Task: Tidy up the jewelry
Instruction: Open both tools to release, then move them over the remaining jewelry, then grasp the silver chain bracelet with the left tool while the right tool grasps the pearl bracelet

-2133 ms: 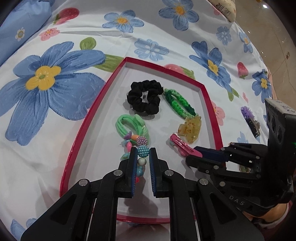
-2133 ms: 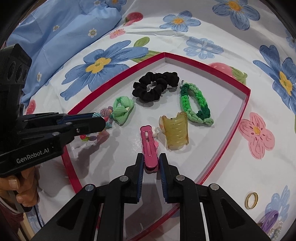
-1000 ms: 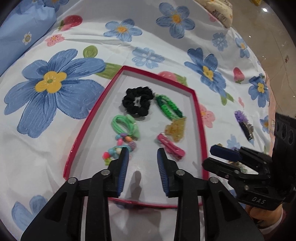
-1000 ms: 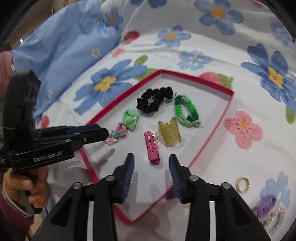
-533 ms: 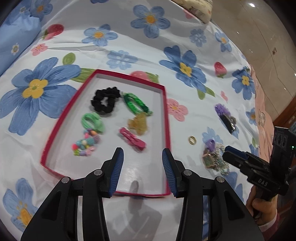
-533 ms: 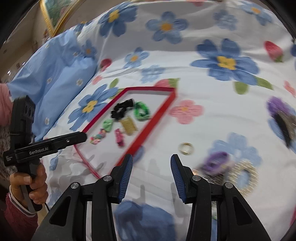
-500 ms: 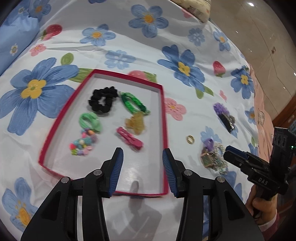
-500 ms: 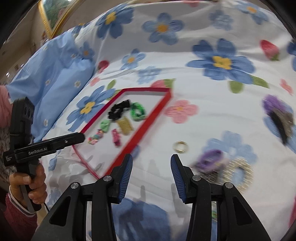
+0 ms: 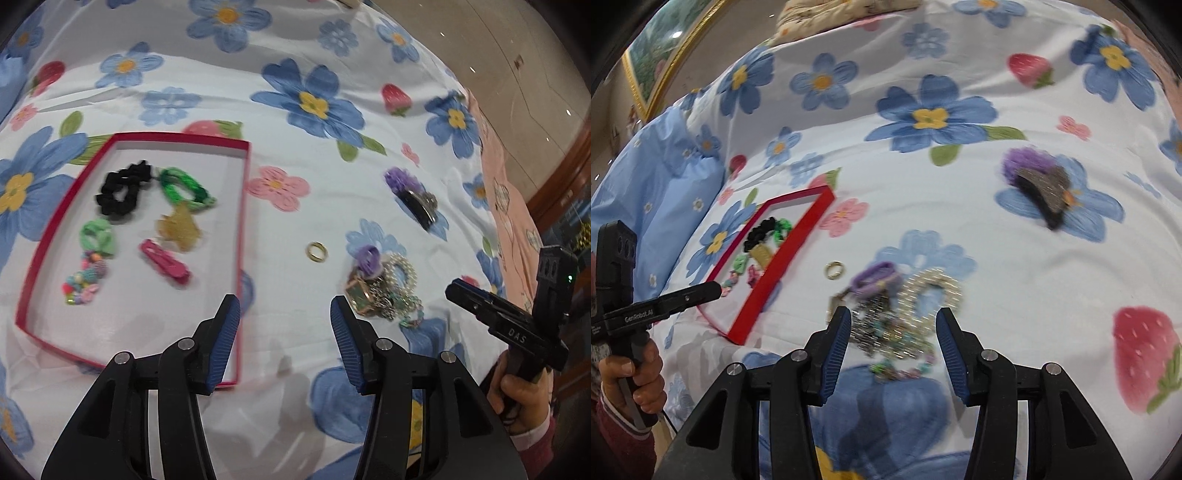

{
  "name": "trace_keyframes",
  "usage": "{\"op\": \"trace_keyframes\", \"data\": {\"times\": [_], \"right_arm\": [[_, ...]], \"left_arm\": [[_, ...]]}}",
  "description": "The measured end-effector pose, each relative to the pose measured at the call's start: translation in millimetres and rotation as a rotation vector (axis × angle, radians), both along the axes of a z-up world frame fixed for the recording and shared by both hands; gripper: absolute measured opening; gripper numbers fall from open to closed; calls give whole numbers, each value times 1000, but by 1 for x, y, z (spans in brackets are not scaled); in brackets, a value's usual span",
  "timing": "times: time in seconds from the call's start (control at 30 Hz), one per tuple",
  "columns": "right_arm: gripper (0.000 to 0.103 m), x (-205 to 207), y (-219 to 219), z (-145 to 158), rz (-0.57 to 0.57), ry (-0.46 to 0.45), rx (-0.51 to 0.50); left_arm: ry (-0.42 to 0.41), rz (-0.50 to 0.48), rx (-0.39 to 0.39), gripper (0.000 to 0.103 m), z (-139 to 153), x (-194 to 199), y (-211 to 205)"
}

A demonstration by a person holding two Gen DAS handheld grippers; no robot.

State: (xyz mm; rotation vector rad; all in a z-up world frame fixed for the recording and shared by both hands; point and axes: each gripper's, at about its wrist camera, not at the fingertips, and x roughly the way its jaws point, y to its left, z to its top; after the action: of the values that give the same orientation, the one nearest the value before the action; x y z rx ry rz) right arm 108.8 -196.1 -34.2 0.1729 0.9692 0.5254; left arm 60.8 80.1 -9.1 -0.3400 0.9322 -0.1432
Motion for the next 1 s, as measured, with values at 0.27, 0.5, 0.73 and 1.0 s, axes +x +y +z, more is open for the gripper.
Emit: {"op": "trace_keyframes", "data": {"times": [0.27,0.5,0.73,1.0], "right_arm": [[50,5,-18,-13,-24,21,6],[50,17,-21,-22,-25,33,13],[49,38,-21,-34,-22,51,5],[40,56,-9,-51,22,83,-23]], "left_arm": [[20,-122,0,50,-4,7,-53],[56,-213,-14,49,-18,14,-96],[104,-247,-22,46,-36,36,-125],[142,-233,-11,24,-58,56,-133]]}}
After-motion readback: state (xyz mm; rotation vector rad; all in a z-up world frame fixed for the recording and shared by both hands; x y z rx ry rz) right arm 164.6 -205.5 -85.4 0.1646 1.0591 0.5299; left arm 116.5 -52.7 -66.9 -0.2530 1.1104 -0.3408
